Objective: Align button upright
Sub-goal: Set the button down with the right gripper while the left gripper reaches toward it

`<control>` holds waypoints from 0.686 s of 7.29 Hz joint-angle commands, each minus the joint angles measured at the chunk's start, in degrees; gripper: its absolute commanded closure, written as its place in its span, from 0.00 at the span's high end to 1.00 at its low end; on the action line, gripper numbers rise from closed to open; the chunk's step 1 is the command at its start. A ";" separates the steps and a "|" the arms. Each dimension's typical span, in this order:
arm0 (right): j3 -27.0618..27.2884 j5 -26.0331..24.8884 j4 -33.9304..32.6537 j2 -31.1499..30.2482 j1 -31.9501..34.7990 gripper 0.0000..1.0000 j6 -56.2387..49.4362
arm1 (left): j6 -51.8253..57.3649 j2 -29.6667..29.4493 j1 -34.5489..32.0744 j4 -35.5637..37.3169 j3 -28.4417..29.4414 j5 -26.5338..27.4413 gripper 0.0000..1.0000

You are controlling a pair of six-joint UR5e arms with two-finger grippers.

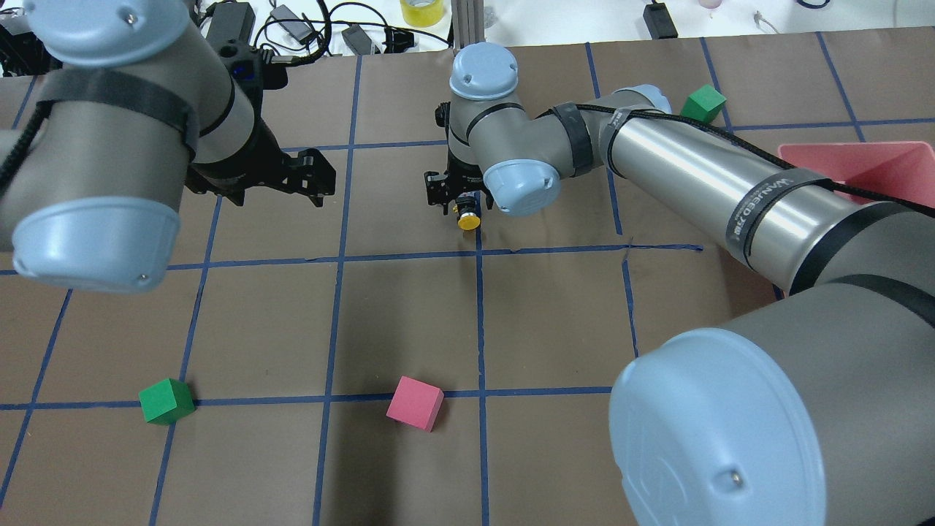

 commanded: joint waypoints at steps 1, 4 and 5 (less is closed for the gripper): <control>1.67 -0.50 2.55 -4.43 -3.06 1.00 -4.71 | 0.00 0.64 -0.99 16.79 -9.61 0.11 1.00; 2.11 -2.93 15.69 -14.25 -15.17 1.00 -21.23 | -5.16 -2.69 -5.91 36.24 -17.98 4.40 1.00; 2.12 -6.87 21.22 -17.94 -20.09 1.00 -25.89 | -8.14 -4.36 -7.75 39.07 -18.34 4.59 1.00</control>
